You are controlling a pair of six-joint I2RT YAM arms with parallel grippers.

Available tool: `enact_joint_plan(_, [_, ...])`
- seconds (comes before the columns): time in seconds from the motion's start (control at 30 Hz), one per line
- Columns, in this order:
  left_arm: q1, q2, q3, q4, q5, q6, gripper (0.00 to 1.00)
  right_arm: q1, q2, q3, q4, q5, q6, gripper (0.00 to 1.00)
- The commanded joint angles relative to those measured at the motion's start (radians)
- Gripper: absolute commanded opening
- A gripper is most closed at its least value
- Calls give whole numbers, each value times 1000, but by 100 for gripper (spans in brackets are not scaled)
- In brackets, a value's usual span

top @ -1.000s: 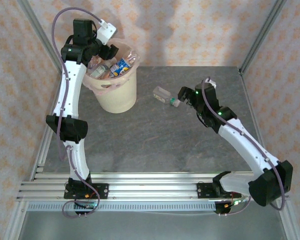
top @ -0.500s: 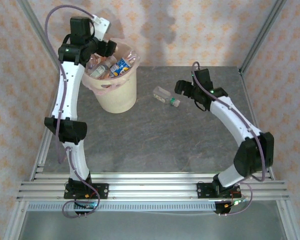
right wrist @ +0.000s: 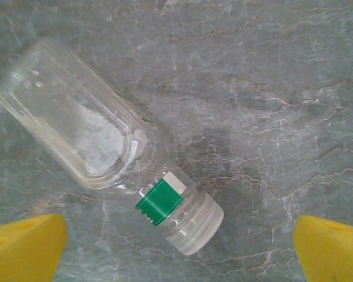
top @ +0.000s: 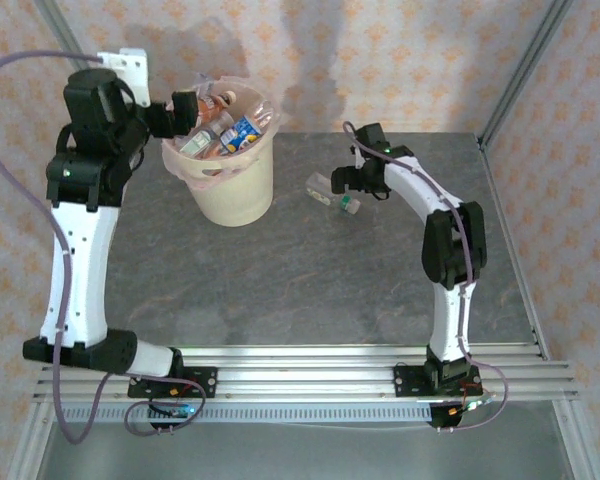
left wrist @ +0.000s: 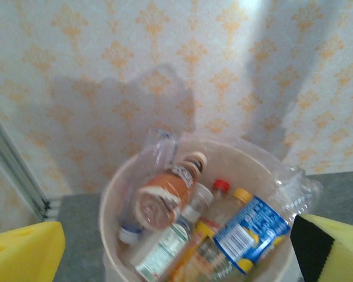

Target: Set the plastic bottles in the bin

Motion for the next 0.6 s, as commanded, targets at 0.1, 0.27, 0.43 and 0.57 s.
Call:
enact_joint_plan(0.1, [-2, -165, -265, 145, 43, -175, 100, -4, 71, 83, -113, -33, -137, 99])
enact_joint_plan(0.27, [-2, -267, -390, 180, 30, -232, 100, -3, 122, 114, -122, -61, -159, 98])
enact_joint_plan(0.43, [-2, -300, -403, 162, 35, -238, 100, -4, 184, 171, -144, -98, -182, 94])
enact_joint_plan(0.57, [-2, -319, -415, 163, 41, -242, 100, -1, 223, 198, -151, -127, -175, 90])
